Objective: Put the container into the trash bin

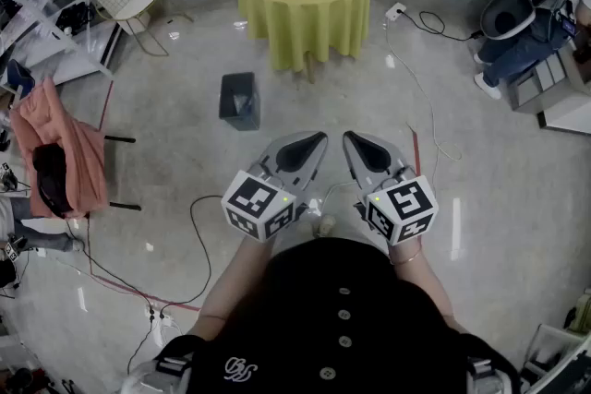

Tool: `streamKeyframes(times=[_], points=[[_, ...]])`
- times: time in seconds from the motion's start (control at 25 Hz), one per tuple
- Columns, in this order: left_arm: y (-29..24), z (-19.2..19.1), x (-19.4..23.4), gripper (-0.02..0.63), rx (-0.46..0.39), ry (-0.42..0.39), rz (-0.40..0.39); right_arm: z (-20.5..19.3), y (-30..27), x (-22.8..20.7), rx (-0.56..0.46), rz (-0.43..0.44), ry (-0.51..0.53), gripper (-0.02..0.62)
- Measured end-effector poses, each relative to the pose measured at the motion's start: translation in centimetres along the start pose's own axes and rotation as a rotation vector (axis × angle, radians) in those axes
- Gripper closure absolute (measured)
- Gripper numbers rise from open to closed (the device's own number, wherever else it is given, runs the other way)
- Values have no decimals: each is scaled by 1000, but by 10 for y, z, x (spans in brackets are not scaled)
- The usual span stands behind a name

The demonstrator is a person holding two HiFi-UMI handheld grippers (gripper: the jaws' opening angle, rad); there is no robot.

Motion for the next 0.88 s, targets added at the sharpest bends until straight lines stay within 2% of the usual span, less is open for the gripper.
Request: streamKeyframes(times=[0.16, 0.52, 0.72, 0.88], points=[[0, 2, 1, 591, -9, 10, 14, 4, -1, -2, -8, -4, 31, 594], [-13, 6, -2, 591, -17, 16, 11, 3, 0, -10, -9, 1, 15, 594], [-25, 1, -2, 591, 1, 28, 6, 6, 2, -29, -58, -2, -80, 592], [-37, -2, -2, 591, 11, 32, 12, 6, 4, -42, -46, -8, -80, 592]])
Point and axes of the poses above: the fingertips, and each gripper's own axes: y backward along the fingers, x to its left, z out of its top, the point moved 5 cm from there along y, backward along the fingers, and after that the axes turned 14 degrees about -y, right-handed, at the moved point
